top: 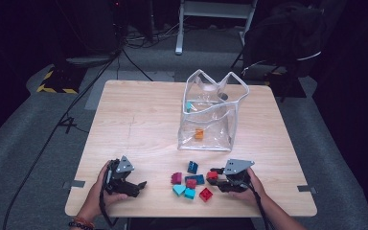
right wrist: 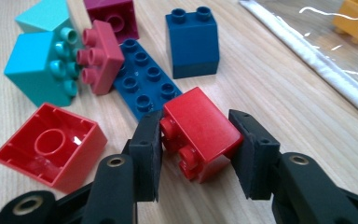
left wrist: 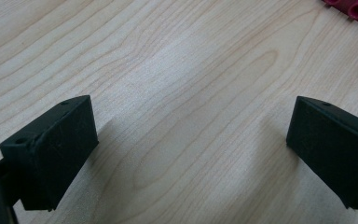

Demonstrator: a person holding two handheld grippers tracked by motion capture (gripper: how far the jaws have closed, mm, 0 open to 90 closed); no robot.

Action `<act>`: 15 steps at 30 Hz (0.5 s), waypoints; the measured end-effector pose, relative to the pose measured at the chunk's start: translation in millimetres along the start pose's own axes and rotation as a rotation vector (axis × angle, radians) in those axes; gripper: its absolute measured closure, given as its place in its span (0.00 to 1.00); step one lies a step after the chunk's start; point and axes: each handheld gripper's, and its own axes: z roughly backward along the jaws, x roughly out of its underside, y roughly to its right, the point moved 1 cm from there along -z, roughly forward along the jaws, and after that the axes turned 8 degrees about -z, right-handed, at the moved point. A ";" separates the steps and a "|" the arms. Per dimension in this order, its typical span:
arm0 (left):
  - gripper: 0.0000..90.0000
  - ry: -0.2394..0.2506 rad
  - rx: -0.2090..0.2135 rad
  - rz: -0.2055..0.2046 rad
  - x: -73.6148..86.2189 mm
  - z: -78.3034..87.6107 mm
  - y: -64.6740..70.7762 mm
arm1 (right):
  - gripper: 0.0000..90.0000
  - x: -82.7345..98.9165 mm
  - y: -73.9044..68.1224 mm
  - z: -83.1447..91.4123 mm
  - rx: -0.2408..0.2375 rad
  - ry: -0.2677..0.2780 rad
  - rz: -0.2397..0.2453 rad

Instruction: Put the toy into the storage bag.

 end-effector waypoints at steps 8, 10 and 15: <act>0.02 0.000 0.000 0.000 0.0 0.0 0.0 | 0.63 1.1 3.0 4.7 0.029 0.022 -0.024; 0.02 0.000 0.001 0.000 0.0 0.0 0.0 | 0.63 0.7 5.7 7.3 0.032 0.036 -0.044; 0.02 0.000 0.001 0.000 0.0 0.0 -0.1 | 0.63 1.7 12.0 13.0 0.057 0.047 -0.066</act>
